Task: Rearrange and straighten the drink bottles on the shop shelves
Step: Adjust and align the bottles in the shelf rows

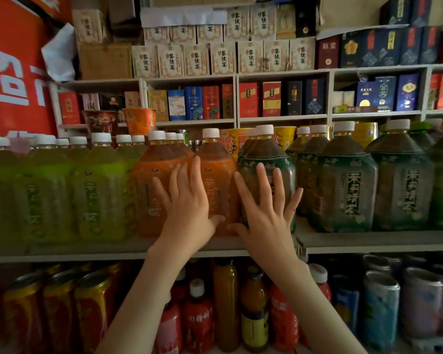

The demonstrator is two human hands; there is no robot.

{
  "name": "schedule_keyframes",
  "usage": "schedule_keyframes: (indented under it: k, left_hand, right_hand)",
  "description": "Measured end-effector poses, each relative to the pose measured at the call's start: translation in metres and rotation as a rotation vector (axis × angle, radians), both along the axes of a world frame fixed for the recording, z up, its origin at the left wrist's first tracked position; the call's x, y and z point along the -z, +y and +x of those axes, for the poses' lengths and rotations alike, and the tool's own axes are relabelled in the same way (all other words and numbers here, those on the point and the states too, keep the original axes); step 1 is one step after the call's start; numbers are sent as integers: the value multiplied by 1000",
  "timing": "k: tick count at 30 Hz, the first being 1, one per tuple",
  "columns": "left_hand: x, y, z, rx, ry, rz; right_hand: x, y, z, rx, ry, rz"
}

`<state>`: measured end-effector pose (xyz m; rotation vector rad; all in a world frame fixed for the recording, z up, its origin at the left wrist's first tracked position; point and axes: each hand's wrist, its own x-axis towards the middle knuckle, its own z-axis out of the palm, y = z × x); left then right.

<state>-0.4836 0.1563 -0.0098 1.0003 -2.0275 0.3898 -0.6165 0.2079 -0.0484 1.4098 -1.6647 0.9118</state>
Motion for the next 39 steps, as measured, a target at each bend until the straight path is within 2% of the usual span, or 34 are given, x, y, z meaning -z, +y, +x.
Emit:
schedule_keyframes:
  k: [3, 9, 12, 15, 20, 27, 36, 39]
  left_hand:
    - [-3, -3, -1, 43, 66, 16]
    - [13, -13, -6, 3, 53, -48]
    - [18, -16, -10, 9, 93, -59]
    - [21, -17, -16, 17, 153, -54]
    - [21, -15, -28, -2, 222, -54]
    - [22, -20, -31, -33, 227, -76]
    - [18, -6, -29, -8, 212, -14]
    - [22, 0, -11, 11, 200, -27]
  right_hand:
    - [-1, -1, 3, 6, -19, -4]
    - [-1, 1, -2, -53, -46, -20]
    - [-2, 9, -10, -89, -249, -60]
    - [-6, 14, -17, -226, -444, -24]
    - [-8, 12, -22, -274, -426, 11]
    - [-9, 9, -23, -277, -454, 17]
    - [-11, 15, -24, -272, -472, 32]
    - [-3, 19, -15, -146, -420, 23]
